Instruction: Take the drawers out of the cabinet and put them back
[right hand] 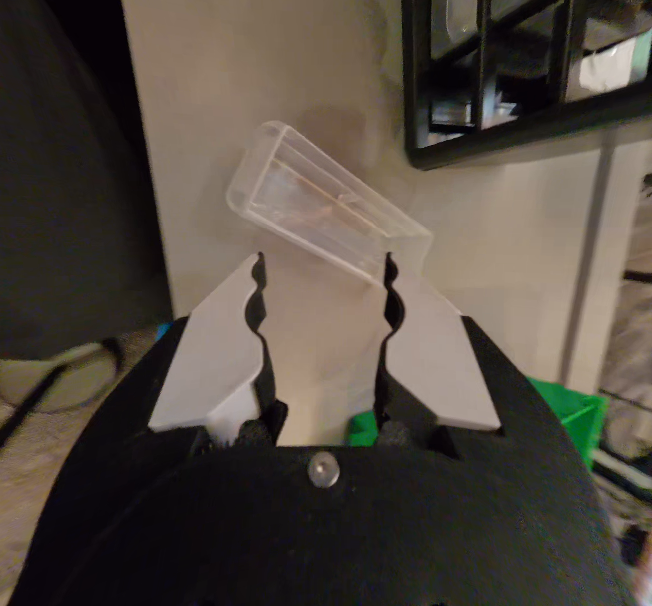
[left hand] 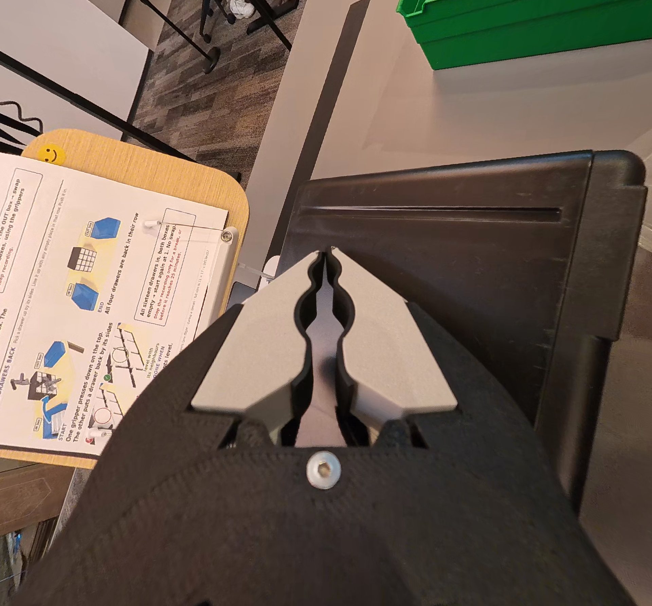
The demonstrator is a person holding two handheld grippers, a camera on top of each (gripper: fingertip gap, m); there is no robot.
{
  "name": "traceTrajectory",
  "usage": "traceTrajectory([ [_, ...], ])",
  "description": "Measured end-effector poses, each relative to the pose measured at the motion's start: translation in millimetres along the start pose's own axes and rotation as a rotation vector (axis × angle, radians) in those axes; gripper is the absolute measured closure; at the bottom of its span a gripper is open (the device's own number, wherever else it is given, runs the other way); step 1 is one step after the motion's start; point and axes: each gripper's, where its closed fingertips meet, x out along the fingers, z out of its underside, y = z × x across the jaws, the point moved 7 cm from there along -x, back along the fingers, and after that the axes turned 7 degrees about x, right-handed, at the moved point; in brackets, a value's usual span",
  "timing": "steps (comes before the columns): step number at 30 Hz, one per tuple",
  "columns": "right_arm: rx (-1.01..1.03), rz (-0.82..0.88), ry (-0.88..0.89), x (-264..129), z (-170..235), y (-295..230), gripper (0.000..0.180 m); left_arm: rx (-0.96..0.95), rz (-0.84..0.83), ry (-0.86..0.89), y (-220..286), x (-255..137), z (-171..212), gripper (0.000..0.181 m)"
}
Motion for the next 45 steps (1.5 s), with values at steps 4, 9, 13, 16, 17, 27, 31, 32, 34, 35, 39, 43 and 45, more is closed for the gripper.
traceTrajectory([
  [4, -0.280, -0.011, -0.109, 27, -7, 24, 0.090, -0.001, 0.000, 0.000, 0, 0, 0, 0.181],
  [9, -0.495, -0.166, -0.217, 65, -8, 28, 0.083, -0.001, 0.000, 0.000, 0, 0, 0, 0.181],
  [13, -0.488, -0.270, -0.221, 72, -12, 28, 0.101, -0.001, 0.001, 0.001, 0, 0, 0, 0.181],
  [16, -0.401, -0.314, -0.228, 70, -14, 32, 0.111, 0.000, 0.000, 0.001, 0, 0, 0, 0.181],
  [17, -0.363, -0.320, -0.230, 68, -14, 33, 0.113, 0.001, -0.001, 0.000, 0, 0, 0, 0.181],
  [27, 0.042, 0.029, -0.215, -56, 43, 125, 0.115, 0.003, -0.002, 0.000, 0, 0, 0, 0.181],
  [31, 0.192, 0.109, -0.363, -91, 118, 158, 0.115, 0.003, -0.003, 0.000, 0, 0, 0, 0.181],
  [32, 0.229, 0.098, -0.404, -92, 135, 160, 0.115, 0.002, -0.002, 0.000, 0, 0, 0, 0.181],
  [34, 0.270, 0.069, -0.493, -85, 168, 160, 0.114, 0.001, -0.001, 0.000, 0, 0, 0, 0.181],
  [35, 0.278, 0.042, -0.534, -79, 183, 157, 0.114, 0.001, -0.001, 0.000, 0, 0, 0, 0.181],
  [39, 0.285, -0.029, -0.601, -50, 222, 144, 0.114, 0.001, 0.000, 0.000, 0, 0, 0, 0.181],
  [43, 0.320, -0.052, -0.630, -26, 242, 138, 0.112, -0.002, 0.000, -0.003, 0, 0, 0, 0.181],
  [45, 0.331, -0.045, -0.646, -19, 248, 136, 0.108, -0.004, 0.000, -0.003, 0, 0, 0, 0.181],
])
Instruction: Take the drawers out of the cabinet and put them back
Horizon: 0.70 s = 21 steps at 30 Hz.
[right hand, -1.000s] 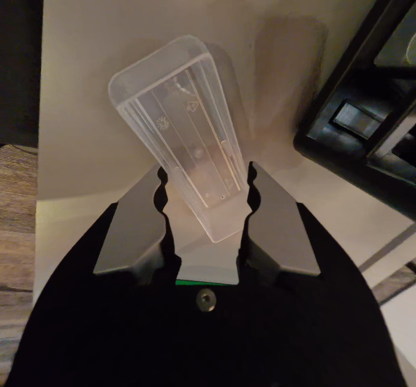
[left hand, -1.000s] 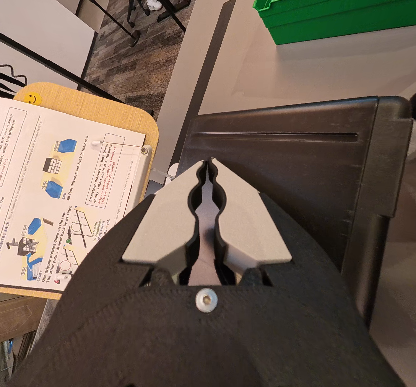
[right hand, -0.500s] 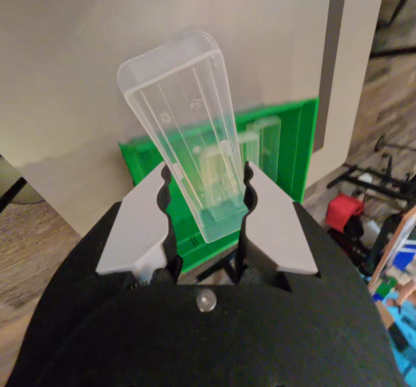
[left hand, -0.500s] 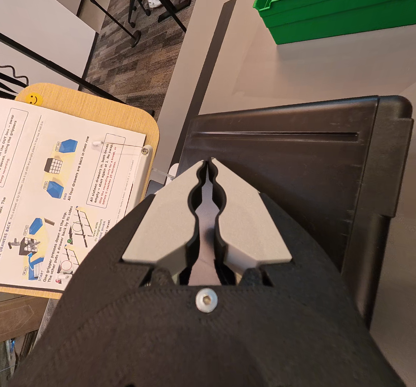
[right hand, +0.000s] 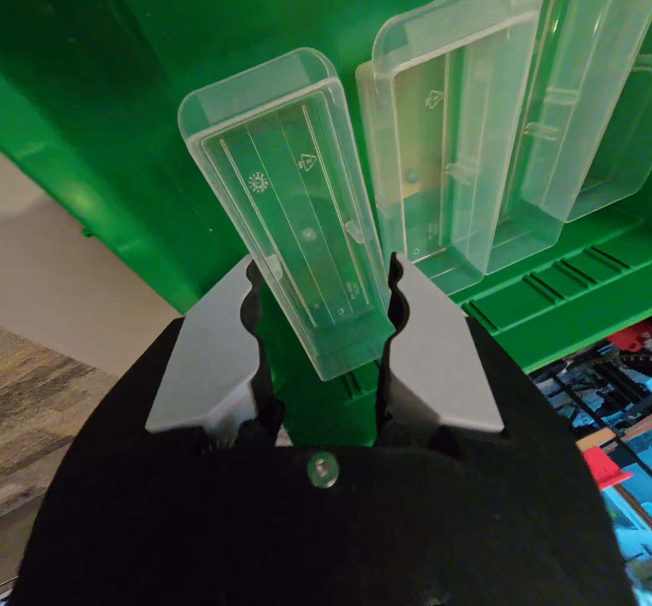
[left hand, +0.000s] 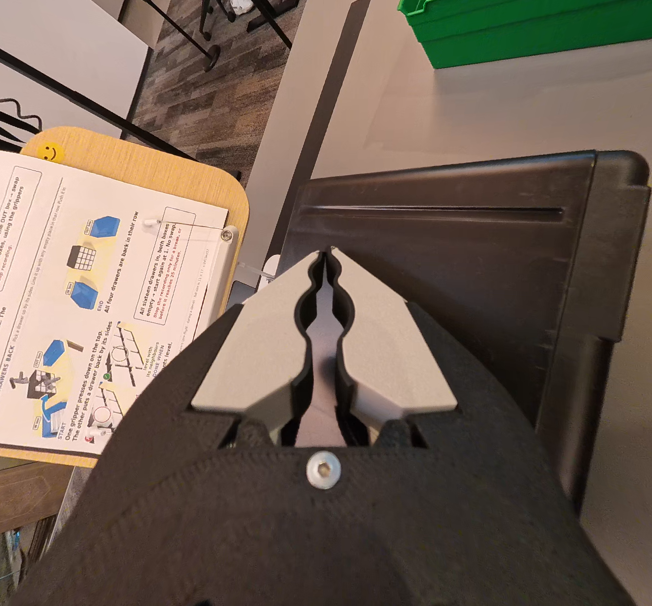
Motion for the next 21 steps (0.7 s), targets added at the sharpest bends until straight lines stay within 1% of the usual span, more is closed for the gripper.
traceTrajectory([
  [1, 0.018, 0.000, -0.015, 3, 1, 0, 0.098, 0.000, 0.000, 0.000, 0, 0, 0, 0.181],
  [2, 0.037, 0.007, -0.026, 4, 2, 1, 0.094, 0.000, -0.001, 0.000, 0, 0, 0, 0.181],
  [3, 0.057, 0.022, -0.014, 1, 2, 3, 0.084, 0.001, -0.001, 0.000, 0, 0, 0, 0.181],
  [4, 0.080, 0.029, 0.013, -3, 2, 5, 0.084, 0.001, -0.001, 0.000, 0, 0, 0, 0.181],
  [8, 0.168, 0.079, 0.133, -34, 7, 12, 0.095, 0.001, -0.001, 0.000, 0, 0, 0, 0.181],
  [11, 0.330, 0.189, 0.211, -57, 23, 28, 0.100, 0.005, -0.002, 0.002, 0, 0, 0, 0.181],
  [13, 0.465, 0.254, 0.237, -62, 40, 39, 0.107, 0.003, 0.004, 0.007, -1, 0, 0, 0.181],
  [15, 0.595, 0.297, 0.314, -63, 54, 47, 0.121, -0.009, 0.010, 0.010, -2, -1, 1, 0.179],
  [16, 0.666, 0.292, 0.357, -61, 60, 48, 0.124, -0.021, 0.012, 0.008, -3, -1, 1, 0.177],
  [18, 0.772, 0.276, 0.364, -49, 75, 48, 0.116, -0.049, 0.014, 0.009, -5, -4, 4, 0.170],
  [21, 0.777, 0.260, 0.344, -26, 82, 38, 0.116, -0.070, -0.041, 0.020, -11, -23, 9, 0.167],
])
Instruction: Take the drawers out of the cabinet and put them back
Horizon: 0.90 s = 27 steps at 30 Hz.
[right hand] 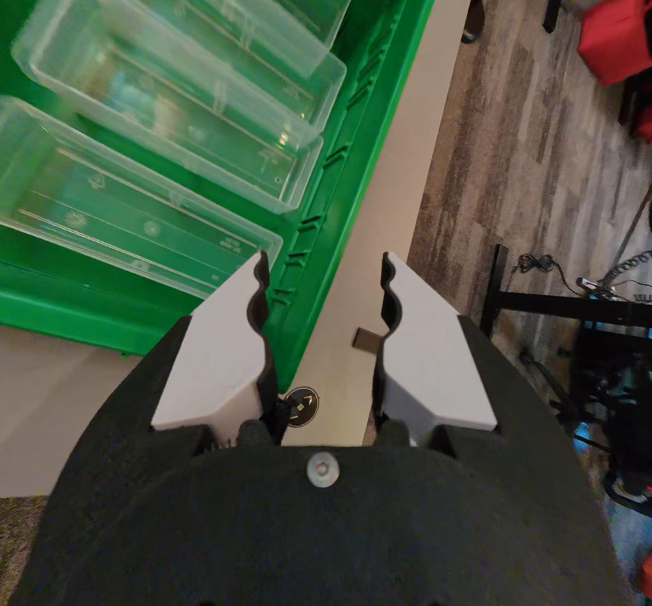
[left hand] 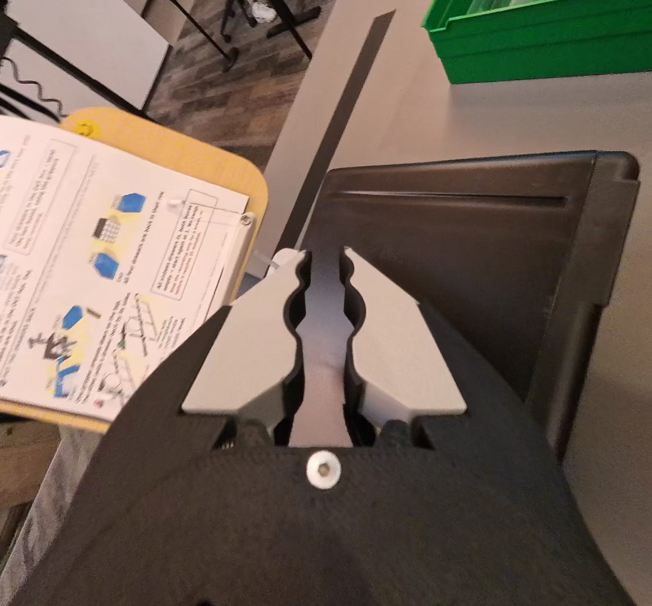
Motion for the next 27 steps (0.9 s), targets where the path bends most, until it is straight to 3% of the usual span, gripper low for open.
traceTrajectory([
  [4, 0.010, 0.014, 0.001, 13, 11, -11, 0.136, -0.030, -0.109, -0.011, -13, -43, 19, 0.165],
  [7, -0.018, 0.068, 0.015, 18, 11, -15, 0.139, -0.078, -0.194, -0.045, -24, -79, 49, 0.164],
  [16, 0.055, 0.090, 0.060, 19, 10, -13, 0.148, -0.295, -0.382, -0.268, -50, -176, 183, 0.158],
  [22, 0.046, 0.099, 0.059, 21, 11, -13, 0.144, -0.508, -0.407, -0.418, -32, -210, 275, 0.143],
  [24, 0.053, 0.105, 0.043, 24, 13, -13, 0.141, -0.579, -0.421, -0.457, -26, -222, 300, 0.146],
  [27, 0.165, 0.053, 0.057, 24, 13, -9, 0.153, -0.683, -0.426, -0.505, -18, -235, 335, 0.142],
])
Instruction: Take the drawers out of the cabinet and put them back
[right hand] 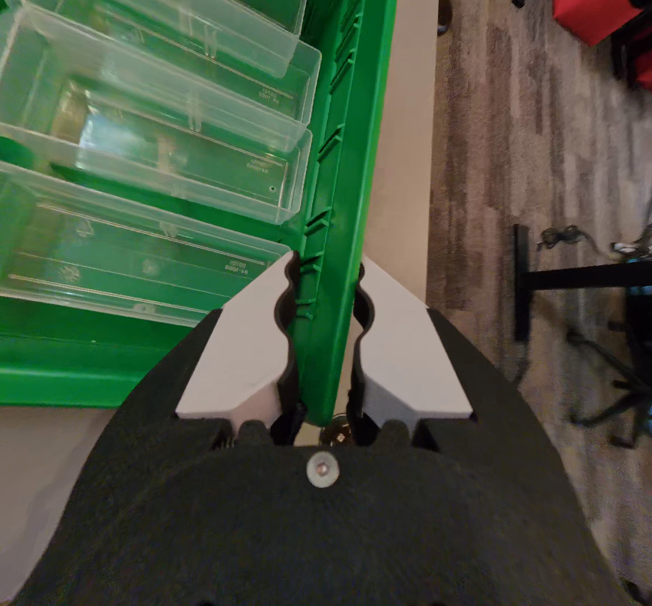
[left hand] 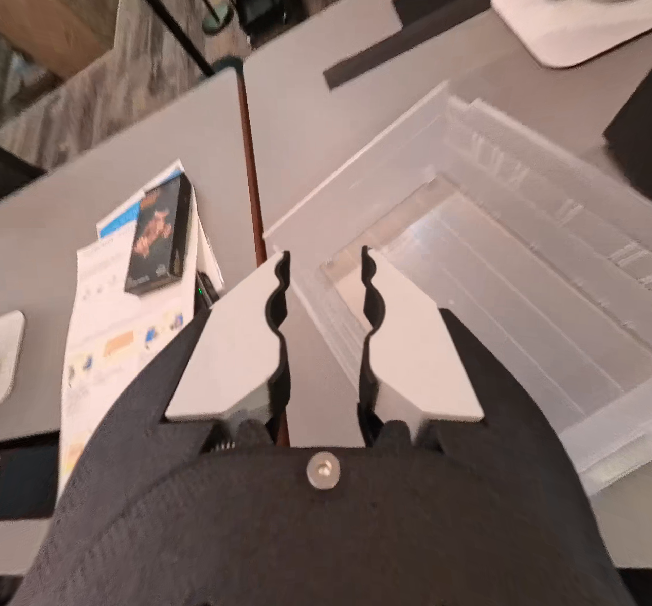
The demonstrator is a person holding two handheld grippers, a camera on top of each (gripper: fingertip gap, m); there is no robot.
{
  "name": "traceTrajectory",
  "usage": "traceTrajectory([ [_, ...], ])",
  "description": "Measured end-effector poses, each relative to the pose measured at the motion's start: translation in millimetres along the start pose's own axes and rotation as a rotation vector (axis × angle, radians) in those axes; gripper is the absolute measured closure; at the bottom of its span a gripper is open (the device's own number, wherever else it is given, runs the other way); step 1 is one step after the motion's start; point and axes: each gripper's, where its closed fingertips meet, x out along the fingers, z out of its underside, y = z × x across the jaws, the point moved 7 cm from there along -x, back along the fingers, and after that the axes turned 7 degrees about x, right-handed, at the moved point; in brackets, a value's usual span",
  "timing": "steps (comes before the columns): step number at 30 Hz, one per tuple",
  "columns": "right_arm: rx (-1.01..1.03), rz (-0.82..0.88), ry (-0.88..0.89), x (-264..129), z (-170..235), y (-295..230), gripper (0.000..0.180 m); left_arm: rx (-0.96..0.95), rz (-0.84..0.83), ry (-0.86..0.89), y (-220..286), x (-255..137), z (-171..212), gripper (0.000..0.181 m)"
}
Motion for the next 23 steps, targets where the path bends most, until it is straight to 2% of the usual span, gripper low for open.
traceTrajectory([
  [5, 0.130, -0.110, -0.010, 0, 0, 4, 0.164, -0.158, 0.083, -0.083, -3, 15, 46, 0.125],
  [10, 0.254, -0.266, 0.006, -5, 3, 4, 0.174, -0.240, 0.173, -0.131, 6, 27, 72, 0.113],
  [17, 0.265, -0.332, 0.010, -24, 24, -1, 0.176, -0.338, 0.285, -0.204, 19, 40, 86, 0.103],
  [23, 0.219, -0.419, -0.013, -41, 38, -9, 0.175, -0.366, 0.350, -0.263, 34, 53, 98, 0.106],
])
